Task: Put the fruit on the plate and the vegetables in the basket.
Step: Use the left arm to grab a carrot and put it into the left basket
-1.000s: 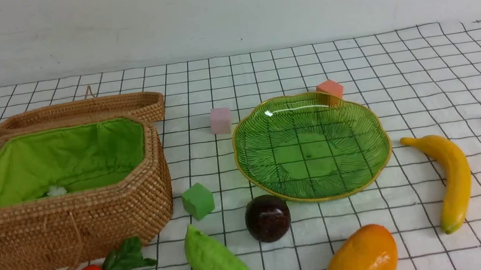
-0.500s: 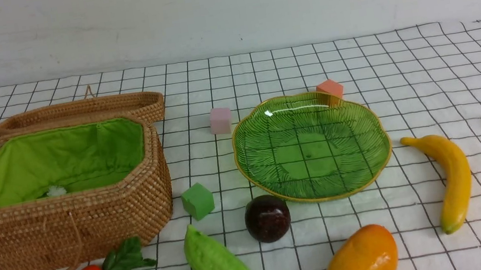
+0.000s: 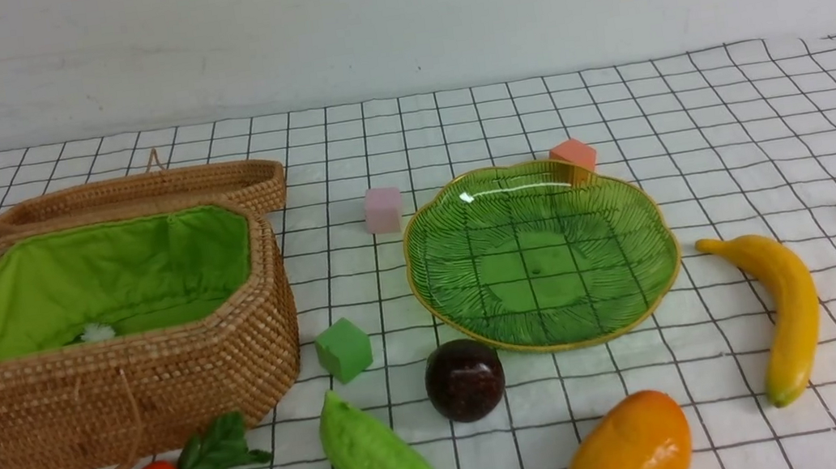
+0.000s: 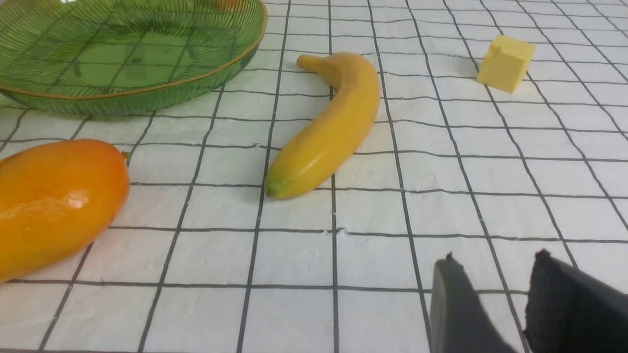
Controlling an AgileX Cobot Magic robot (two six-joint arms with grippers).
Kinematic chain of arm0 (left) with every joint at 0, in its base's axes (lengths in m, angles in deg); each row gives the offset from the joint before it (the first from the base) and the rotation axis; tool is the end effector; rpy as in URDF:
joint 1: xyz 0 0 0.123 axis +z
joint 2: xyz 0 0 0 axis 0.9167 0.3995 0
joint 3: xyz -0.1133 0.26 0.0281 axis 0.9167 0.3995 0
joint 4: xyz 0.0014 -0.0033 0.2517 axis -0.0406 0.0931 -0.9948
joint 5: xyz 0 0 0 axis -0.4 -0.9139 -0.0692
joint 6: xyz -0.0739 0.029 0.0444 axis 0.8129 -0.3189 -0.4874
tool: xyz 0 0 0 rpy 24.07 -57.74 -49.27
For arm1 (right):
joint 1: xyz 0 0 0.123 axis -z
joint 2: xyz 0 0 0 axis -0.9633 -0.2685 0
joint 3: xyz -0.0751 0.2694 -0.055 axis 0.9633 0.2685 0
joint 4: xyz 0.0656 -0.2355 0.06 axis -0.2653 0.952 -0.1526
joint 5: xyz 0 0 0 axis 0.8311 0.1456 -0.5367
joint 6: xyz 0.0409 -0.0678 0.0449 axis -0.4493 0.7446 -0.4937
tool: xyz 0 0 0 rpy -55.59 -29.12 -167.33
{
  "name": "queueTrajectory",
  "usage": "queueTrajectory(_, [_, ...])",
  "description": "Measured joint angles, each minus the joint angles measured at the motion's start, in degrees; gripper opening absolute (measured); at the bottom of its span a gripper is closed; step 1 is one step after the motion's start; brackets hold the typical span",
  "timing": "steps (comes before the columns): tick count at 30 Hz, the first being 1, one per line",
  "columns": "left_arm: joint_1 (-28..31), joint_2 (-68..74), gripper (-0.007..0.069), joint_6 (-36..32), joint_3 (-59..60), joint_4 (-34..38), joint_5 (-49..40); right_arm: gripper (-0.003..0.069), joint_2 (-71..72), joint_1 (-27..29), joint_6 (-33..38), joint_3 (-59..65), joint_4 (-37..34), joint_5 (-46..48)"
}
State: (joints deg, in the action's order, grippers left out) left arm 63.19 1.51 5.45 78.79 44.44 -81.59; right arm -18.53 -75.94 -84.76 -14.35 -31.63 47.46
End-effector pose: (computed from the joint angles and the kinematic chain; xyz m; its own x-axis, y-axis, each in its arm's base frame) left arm 0.0545 -0.0038 0.1774 -0.2283 -0.2758 -0.9337 -0.0020 0.9592 -0.2829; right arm 0.0524 0.0006 0.1744 -0.2990 -0.0485 -0.9530 -0.0307 0.9987 -0.0412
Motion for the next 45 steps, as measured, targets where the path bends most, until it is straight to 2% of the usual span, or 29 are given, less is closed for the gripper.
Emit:
queueTrajectory(4, [0.00,0.00,0.0239,0.00,0.00,0.85,9.97,0.0242,0.00,0.00,0.00,0.00,0.00,0.00])
queueTrajectory(7, [0.00,0.00,0.0239,0.00,0.00,2.60,25.10,0.0242,0.00,0.00,0.00,0.00,0.00,0.00])
queueTrajectory(9, [0.00,0.00,0.0239,0.00,-0.64,3.68,31.80,0.0242,0.00,0.00,0.00,0.00,0.00,0.00])
queueTrajectory(11, [0.00,0.00,0.0239,0.00,-2.75,4.53,32.08,0.0242,0.00,0.00,0.00,0.00,0.00,0.00])
queueTrajectory(16, [0.00,2.52,0.0239,-4.22,-17.44,4.79,24.45,0.0242,0.00,0.00,0.00,0.00,0.00,0.00])
queueTrajectory(17, [0.00,5.59,0.0239,-7.21,-23.87,4.52,19.79,0.0242,0.00,0.00,0.00,0.00,0.00,0.00])
queueTrajectory(21, [0.00,16.31,0.0239,-14.19,-35.85,4.08,-0.62,0.0242,0.00,0.00,0.00,0.00,0.00,0.00])
queueTrajectory(23, [0.00,19.03,0.0239,-15.34,-37.25,3.88,-5.99,0.0242,0.00,0.00,0.00,0.00,0.00,0.00])
queueTrajectory(24, [0.00,23.78,0.0239,-17.86,-38.23,3.44,-14.07,0.0242,0.00,0.00,0.00,0.00,0.00,0.00])
queueTrajectory(26, [0.00,28.15,0.0239,-19.88,-38.29,2.90,-18.54,0.0242,0.00,0.00,0.00,0.00,0.00,0.00])
queueTrajectory(31, [0.00,37.97,0.0239,-26.97,-38.24,2.32,-20.47,0.0242,0.00,0.00,0.00,0.00,0.00,0.00])
queueTrajectory(32, [0.00,42.04,0.0239,-31.46,-38.24,3.20,-22.18,0.0242,0.00,0.00,0.00,0.00,0.00,0.00])
queueTrajectory(35, [0.00,50.56,0.0239,-39.46,-38.18,6.37,-25.96,0.0242,0.00,0.00,0.00,0.00,0.00,0.00])
queueTrajectory(38, [0.00,57.40,0.0239,-45.15,-38.18,8.22,-27.06,0.0242,0.00,0.00,0.00,0.00,0.00,0.00])
queueTrajectory(41, [0.00,62.59,0.0242,-48.34,-38.18,8.82,-26.95,0.0242,0.00,0.00,0.00,0.00,0.00,0.00])
queueTrajectory(45, [0.00,69.91,0.0244,-51.23,-38.42,7.23,-21.38,0.0242,0.00,0.00,0.00,0.00,0.00,0.00])
